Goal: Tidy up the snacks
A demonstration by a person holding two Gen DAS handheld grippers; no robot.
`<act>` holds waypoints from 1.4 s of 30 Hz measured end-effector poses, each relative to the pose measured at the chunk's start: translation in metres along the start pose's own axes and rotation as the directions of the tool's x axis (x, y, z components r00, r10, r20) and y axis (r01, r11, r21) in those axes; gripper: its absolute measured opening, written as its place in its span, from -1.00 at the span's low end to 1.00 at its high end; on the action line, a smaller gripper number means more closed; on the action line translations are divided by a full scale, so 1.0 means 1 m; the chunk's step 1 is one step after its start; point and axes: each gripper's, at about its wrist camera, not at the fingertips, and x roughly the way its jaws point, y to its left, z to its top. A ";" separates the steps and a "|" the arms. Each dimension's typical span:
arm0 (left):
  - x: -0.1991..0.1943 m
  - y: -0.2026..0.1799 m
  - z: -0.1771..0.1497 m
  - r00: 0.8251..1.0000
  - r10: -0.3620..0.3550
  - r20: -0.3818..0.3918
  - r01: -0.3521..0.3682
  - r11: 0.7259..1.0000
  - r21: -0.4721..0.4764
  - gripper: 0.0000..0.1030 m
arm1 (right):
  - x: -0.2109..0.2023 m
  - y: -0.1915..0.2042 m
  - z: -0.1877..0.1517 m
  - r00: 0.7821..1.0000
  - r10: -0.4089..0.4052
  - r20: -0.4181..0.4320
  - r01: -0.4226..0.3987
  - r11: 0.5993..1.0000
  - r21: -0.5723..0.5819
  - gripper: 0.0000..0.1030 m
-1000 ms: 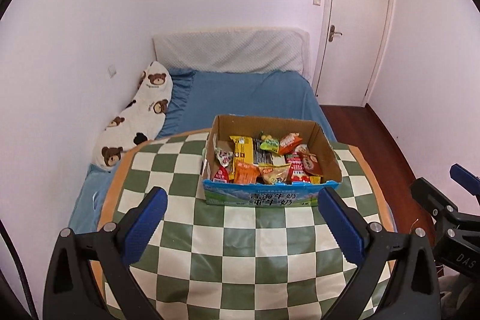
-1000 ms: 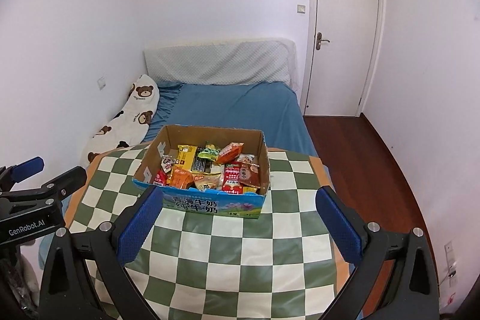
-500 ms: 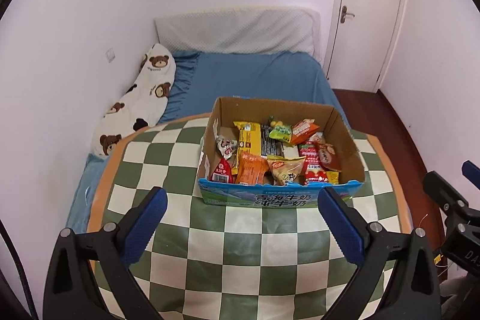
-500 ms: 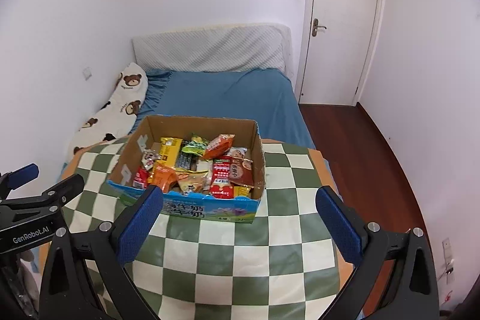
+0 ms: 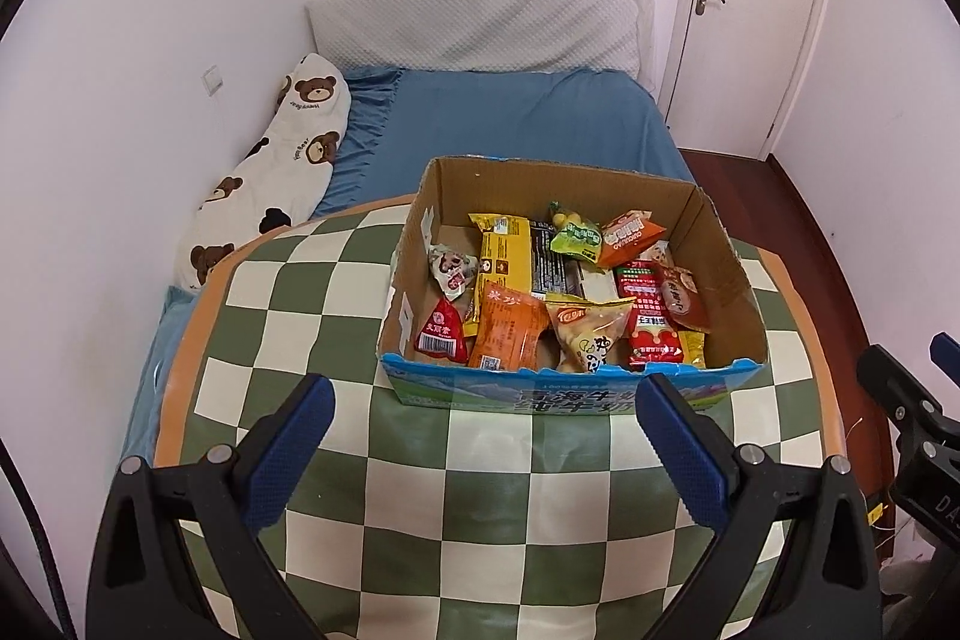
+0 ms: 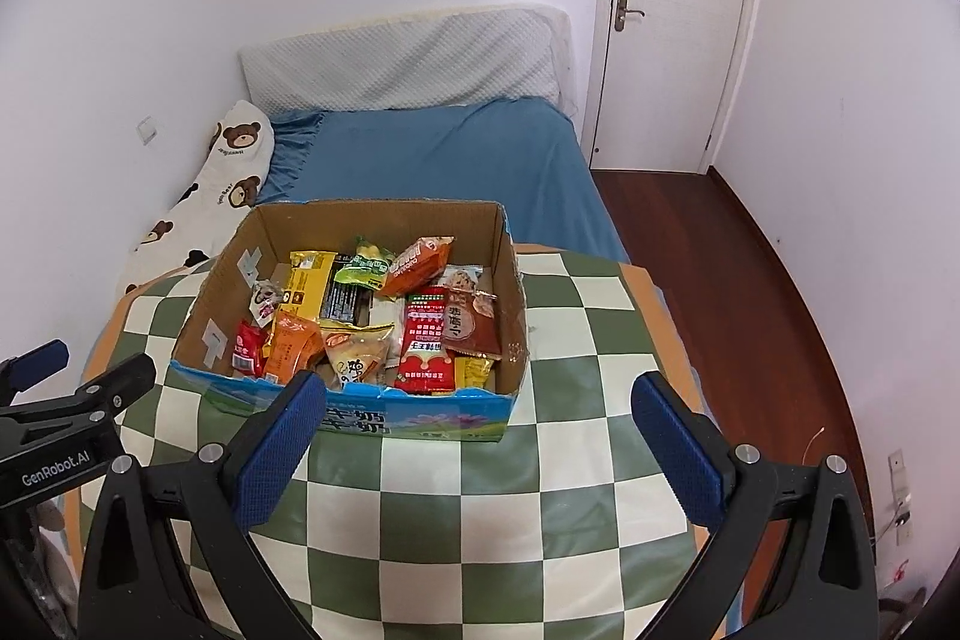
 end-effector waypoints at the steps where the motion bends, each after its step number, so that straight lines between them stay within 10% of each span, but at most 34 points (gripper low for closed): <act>1: 0.000 0.000 0.000 1.000 -0.002 0.000 0.002 1.000 -0.001 1.00 | 0.001 0.000 0.000 1.000 -0.001 -0.001 0.001 1.000 0.000 1.00; 42: -0.012 0.000 -0.003 1.000 -0.001 0.017 0.000 1.000 0.015 1.00 | -0.001 0.015 0.004 1.000 0.021 -0.014 -0.021 0.999 -0.040 1.00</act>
